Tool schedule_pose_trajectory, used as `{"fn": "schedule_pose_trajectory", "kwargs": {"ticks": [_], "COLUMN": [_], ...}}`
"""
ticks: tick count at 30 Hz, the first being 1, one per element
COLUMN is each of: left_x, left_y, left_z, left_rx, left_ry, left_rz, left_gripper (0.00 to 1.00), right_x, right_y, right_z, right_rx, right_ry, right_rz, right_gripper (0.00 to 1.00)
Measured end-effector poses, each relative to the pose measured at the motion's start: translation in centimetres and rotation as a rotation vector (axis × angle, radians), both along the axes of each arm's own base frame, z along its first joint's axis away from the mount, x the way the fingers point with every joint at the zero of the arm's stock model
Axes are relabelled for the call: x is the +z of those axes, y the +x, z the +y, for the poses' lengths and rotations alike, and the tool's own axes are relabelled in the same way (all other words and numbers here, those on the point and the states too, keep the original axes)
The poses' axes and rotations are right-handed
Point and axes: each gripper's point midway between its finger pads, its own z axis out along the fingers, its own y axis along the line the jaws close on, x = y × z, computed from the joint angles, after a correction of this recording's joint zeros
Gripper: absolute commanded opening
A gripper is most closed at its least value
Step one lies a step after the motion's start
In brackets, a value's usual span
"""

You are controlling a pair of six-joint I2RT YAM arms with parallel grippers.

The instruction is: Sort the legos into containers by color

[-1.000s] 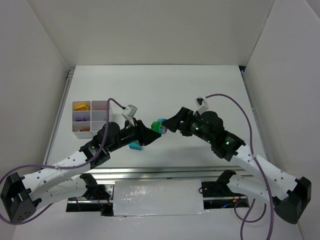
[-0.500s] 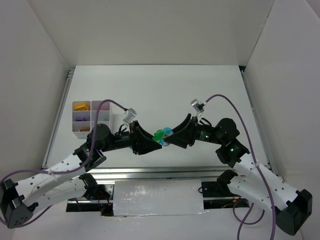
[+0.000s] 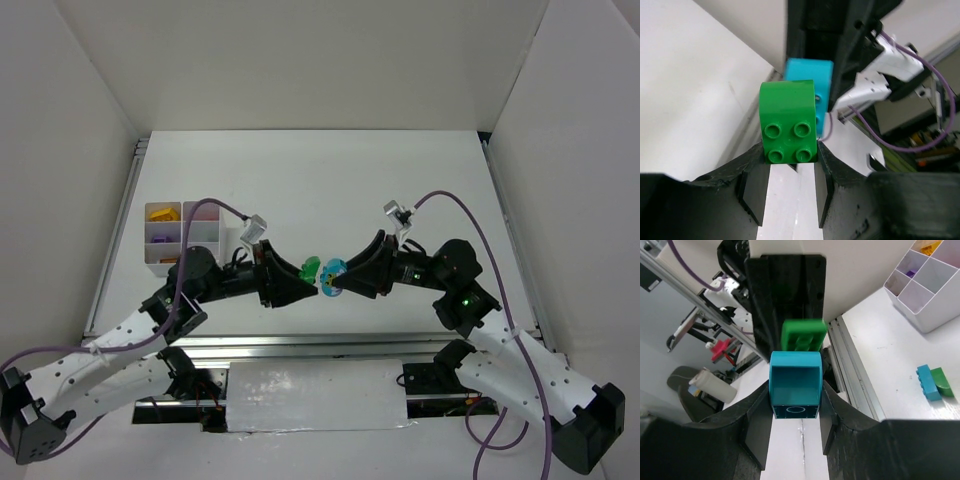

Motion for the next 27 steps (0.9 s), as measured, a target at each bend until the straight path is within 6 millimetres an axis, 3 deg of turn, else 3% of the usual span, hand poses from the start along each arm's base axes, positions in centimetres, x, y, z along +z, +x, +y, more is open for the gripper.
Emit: {"fn": "schedule_pose_trajectory", "kwargs": {"ticks": [9,12,15,18,21,24,27], "left_x": [0.9,0.5,-0.3,-1.3,-3.6,-6.4,-8.1], "left_y": [3.8,6.2,10.3,13.9,15.0,15.0,15.7], "left_z": [3.7,5.5,9.9,16.3,20.7,23.2,24.3], "left_rx": [0.188,0.326,0.625,0.990,1.222,1.353,1.428], "left_ry": [0.000,0.048,0.138,0.214,0.267,0.309,0.304], "left_rz": [0.005,0.065,0.204,0.378,0.516,0.653,0.756], "left_gripper": [0.00,0.00,0.00,0.00,0.00,0.00,0.00], "right_x": [-2.1,-2.5,-3.4,-4.4,-5.2,-5.9,-6.4], "right_y": [0.6,1.3,2.2,2.9,3.5,4.2,4.6], "right_z": [-0.5,-0.8,-1.1,-1.4,-1.6,-1.9,-2.2], "right_rx": [-0.007,-0.045,-0.094,-0.143,-0.188,-0.233,-0.264], "right_ry": [-0.032,-0.045,-0.077,-0.111,-0.141,-0.167,-0.184], "right_rz": [0.006,0.010,0.034,0.070,0.102,0.137,0.160], "right_gripper": [0.00,0.00,0.00,0.00,0.00,0.00,0.00]}}
